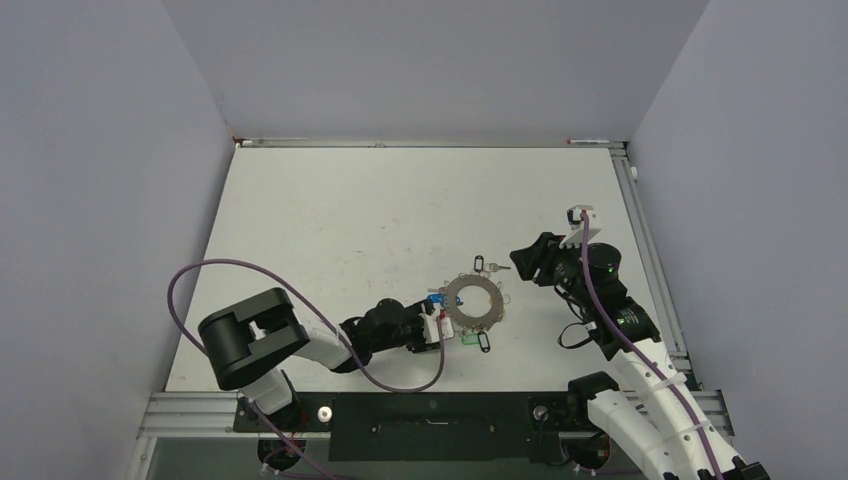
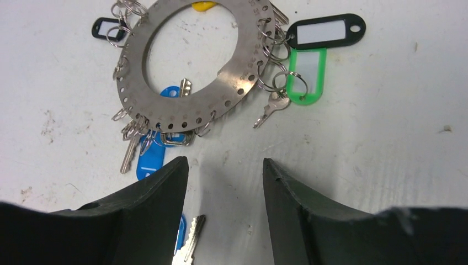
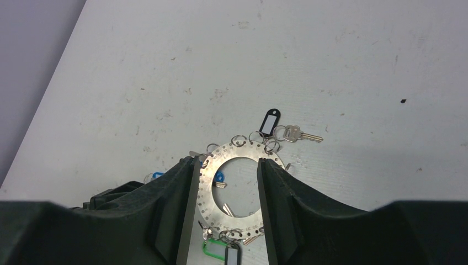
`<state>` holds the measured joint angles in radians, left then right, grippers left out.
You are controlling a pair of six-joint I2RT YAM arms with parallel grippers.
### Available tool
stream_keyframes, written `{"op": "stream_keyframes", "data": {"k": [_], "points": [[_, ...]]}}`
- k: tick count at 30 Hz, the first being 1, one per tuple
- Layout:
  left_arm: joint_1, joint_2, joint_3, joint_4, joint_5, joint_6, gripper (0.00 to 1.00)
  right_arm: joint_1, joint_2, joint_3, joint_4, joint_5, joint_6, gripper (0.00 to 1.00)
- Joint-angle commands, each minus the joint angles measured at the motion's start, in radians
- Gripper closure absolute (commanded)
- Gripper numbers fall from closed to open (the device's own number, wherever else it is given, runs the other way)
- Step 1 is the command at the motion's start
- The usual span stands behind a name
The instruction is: Put the keys on the keyring
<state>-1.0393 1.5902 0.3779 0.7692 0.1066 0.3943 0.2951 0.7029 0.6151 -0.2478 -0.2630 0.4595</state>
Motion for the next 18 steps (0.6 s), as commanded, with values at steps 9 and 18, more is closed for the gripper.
{"op": "stream_keyframes", "data": {"k": [9,18], "points": [[-0.005,0.164,0.016,0.335,-0.087,0.015,0.61,-0.002,0.004,0.005,0.035,-0.018,-0.008,0.56],[-0.005,0.211,0.032,0.357,-0.098,0.012,0.63,-0.002,0.016,0.004,0.046,-0.028,-0.009,0.56]]}}
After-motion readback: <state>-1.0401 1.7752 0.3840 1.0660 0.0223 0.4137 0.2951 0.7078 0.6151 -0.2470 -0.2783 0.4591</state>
